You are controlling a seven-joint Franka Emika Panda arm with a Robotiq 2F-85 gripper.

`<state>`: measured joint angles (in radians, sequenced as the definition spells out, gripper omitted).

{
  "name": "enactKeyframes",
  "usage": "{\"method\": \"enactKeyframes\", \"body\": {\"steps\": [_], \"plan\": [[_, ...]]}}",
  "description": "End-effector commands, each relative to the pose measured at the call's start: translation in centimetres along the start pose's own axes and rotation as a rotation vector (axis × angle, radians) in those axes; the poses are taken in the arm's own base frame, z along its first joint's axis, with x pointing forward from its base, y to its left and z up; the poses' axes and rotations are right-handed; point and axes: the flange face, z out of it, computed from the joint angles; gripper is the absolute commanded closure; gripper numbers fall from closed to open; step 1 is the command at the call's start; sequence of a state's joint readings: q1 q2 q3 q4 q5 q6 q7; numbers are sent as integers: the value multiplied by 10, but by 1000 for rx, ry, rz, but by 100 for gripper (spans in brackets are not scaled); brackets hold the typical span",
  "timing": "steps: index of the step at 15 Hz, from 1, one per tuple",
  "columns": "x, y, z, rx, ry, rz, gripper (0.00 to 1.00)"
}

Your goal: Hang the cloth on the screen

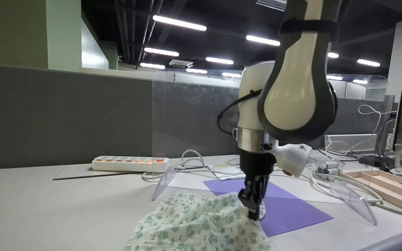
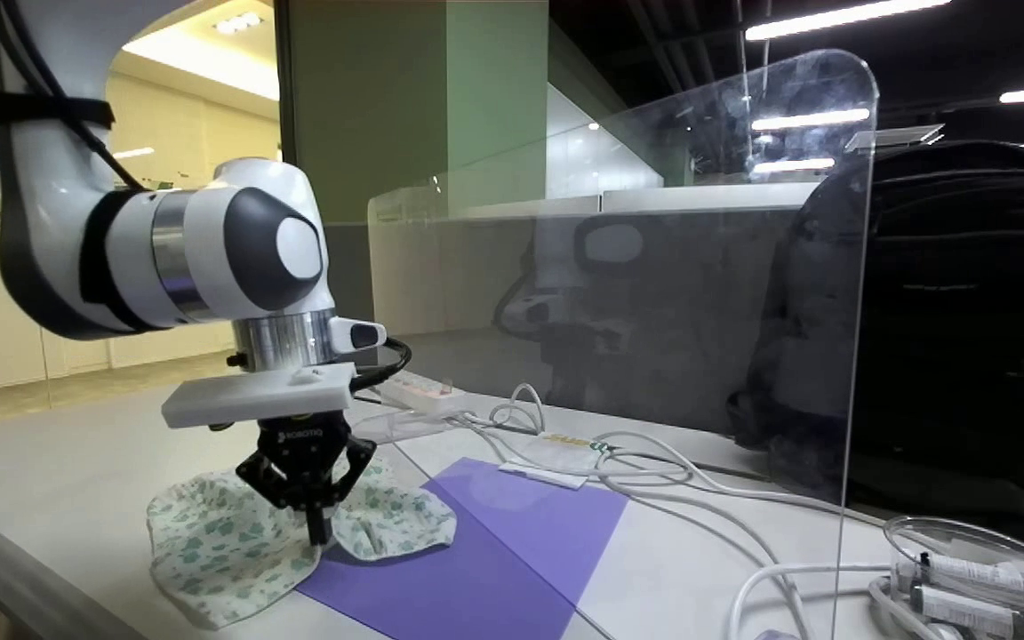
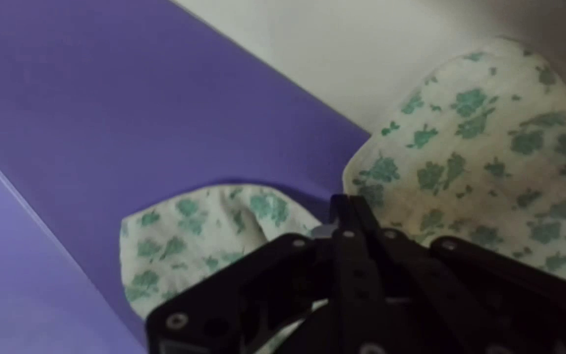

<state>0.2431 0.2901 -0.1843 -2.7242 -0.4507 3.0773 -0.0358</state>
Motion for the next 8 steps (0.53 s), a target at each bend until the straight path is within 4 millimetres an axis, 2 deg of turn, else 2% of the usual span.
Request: {"method": "enactKeyframes", "body": {"steps": [1, 6, 7, 8], "plan": [[35, 4, -61, -49, 81, 28, 100], [83, 6, -161, -80, 204, 77, 100], [86, 4, -172, -56, 206, 90, 100], [83, 5, -147, -66, 196, 62, 100]]}}
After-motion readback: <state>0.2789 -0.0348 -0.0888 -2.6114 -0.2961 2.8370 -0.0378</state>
